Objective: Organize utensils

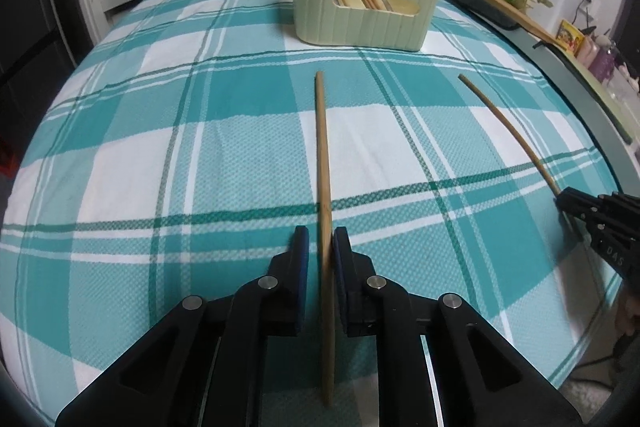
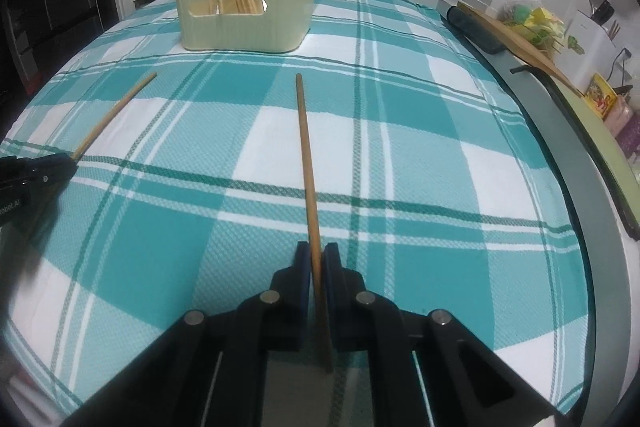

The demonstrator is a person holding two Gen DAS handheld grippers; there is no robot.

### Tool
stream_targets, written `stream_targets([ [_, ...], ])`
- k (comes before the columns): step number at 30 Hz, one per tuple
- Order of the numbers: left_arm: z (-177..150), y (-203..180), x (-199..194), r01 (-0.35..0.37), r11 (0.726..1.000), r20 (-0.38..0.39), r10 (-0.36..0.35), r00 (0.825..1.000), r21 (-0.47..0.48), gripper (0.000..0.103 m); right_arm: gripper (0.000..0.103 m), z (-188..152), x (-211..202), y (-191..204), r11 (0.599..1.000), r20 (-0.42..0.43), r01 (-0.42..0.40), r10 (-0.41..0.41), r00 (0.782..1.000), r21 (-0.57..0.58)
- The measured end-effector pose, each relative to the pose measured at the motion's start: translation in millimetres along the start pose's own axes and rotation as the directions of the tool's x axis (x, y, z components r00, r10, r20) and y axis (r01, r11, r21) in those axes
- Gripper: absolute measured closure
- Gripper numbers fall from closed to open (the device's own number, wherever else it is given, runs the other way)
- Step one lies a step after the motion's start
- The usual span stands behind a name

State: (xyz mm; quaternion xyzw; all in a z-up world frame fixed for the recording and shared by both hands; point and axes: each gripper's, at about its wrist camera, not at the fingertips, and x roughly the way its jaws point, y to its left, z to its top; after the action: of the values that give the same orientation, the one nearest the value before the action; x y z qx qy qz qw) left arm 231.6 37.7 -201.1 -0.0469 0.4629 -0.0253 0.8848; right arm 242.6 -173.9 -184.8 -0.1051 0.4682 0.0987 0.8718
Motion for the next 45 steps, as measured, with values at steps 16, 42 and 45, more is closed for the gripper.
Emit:
stream_targets([
  [16, 50, 11, 1, 0.106, 0.993, -0.041, -0.103, 0.994, 0.055, 0.031, 0.056, 36, -8, -20, 0.989, 0.011, -0.148, 0.149, 0.989, -0.013],
  [42, 116, -17, 71, 0.062, 0.992, -0.061, -0.055, 0.997, 0.108, 0.099, 0.097, 144, 98, 7, 0.981, -0.056, -0.178, 0.174, 0.983, -0.072],
  [45, 120, -11, 48, 0.076, 0.994, 0.006, -0.077, 0.997, 0.08, 0.099, 0.097, 145, 87, 1, 0.971, -0.028, -0.238, 0.238, 0.971, -0.013],
])
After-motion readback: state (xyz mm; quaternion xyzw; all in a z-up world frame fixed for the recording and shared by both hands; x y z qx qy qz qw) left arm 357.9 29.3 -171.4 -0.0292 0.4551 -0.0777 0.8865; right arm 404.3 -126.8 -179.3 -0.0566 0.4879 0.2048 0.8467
